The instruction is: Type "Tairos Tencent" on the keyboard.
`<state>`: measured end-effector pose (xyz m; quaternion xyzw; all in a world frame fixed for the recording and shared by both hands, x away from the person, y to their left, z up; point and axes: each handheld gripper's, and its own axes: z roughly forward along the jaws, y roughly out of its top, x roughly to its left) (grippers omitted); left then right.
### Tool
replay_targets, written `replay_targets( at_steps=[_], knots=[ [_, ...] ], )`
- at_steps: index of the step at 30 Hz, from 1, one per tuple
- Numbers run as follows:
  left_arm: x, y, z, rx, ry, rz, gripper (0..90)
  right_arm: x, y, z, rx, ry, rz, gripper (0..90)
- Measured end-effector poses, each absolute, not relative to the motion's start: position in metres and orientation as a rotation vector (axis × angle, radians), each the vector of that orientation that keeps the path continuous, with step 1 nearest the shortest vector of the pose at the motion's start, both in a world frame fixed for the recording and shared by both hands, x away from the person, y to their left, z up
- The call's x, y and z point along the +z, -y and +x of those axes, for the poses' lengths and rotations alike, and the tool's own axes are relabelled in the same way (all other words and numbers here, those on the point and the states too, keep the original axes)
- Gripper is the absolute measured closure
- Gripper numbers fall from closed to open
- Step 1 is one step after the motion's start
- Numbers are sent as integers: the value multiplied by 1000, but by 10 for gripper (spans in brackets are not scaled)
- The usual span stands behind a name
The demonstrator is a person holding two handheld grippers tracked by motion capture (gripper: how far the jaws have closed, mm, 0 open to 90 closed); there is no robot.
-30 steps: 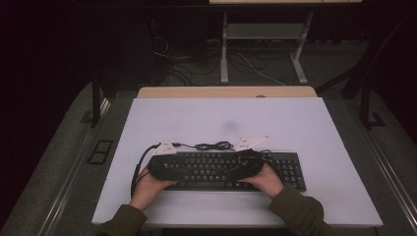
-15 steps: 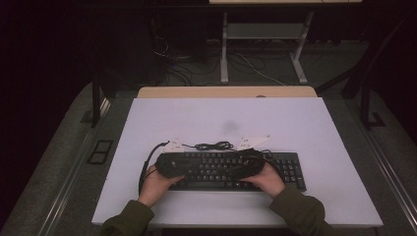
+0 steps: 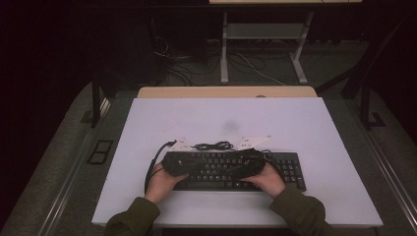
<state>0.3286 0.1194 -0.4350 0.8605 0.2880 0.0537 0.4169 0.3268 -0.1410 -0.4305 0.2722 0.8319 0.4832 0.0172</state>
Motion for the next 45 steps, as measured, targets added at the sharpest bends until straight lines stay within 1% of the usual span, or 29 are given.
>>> replay_targets(
  at_steps=[8,14,20,26,29,33,39,45],
  knots=[
    [-435,-118,330,132,-714,2183,890,-429,143,326,1514,-2576,848,282],
    [-431,-121,329,119,-711,2143,883,-427,147,326,1521,-2569,853,281],
    [-429,-126,325,111,-727,2122,745,-425,155,323,1531,-2563,842,277],
    [-425,-134,318,119,-737,2085,563,-422,170,319,1572,-2540,848,259],
    [-423,-138,314,123,-729,2068,482,-422,176,319,1605,-2551,853,246],
    [-420,-145,311,135,-712,2054,395,-421,186,317,1593,-2530,871,217],
    [-420,-153,302,124,-711,2036,303,-417,205,313,1584,-2463,904,192],
    [-419,-161,293,151,-721,2021,228,-418,223,305,1548,-2443,908,190]
  ],
)
